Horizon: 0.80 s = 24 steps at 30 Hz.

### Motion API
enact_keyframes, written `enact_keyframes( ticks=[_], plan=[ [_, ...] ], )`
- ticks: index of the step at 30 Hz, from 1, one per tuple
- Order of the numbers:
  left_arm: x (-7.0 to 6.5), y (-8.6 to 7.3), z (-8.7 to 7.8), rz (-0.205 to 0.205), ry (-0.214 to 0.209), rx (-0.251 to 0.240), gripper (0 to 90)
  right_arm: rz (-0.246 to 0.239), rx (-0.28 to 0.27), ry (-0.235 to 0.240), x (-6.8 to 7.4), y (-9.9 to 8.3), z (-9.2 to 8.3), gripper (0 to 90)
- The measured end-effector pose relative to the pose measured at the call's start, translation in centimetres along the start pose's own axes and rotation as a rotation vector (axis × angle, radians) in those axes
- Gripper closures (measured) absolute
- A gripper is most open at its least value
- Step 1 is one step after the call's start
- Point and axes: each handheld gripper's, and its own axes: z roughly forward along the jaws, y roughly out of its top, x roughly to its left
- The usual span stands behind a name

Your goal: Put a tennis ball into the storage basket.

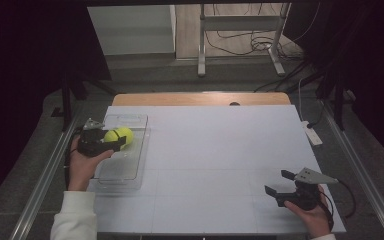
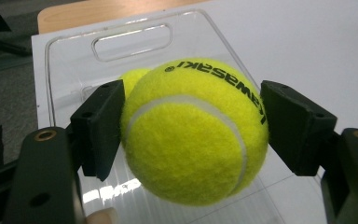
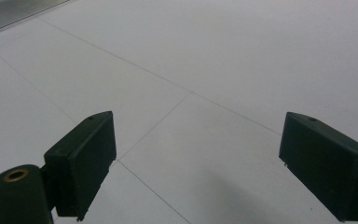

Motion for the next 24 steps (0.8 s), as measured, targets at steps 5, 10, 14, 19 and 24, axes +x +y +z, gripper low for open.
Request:
enact_keyframes(
  ticks=[5, 10, 14, 19, 24],
  plan=[
    [0.1, -0.3, 0.2, 0.001, 0.001, 0.018, 26.5, 0.001, -0.001, 0.000, 0.0, 0.0, 0.0, 11.7],
    [0.4, -0.6, 0.3, 0.000, 0.001, 0.042, 26.5, 0.000, 0.000, 0.000, 0.0, 0.0, 0.0, 11.7],
    [0.5, -0.8, 0.5, 0.005, 0.001, 0.064, 26.5, 0.000, -0.001, 0.000, 0.0, 0.0, 0.0, 11.7],
    [0.7, -1.1, 0.8, 0.011, 0.005, 0.089, 26.4, 0.001, 0.000, 0.000, 0.0, 0.0, 0.0, 11.7],
    [0.9, -1.4, 1.1, 0.014, 0.007, 0.117, 26.5, 0.000, 0.000, 0.000, 0.0, 0.0, 0.0, 11.7]
  ],
)
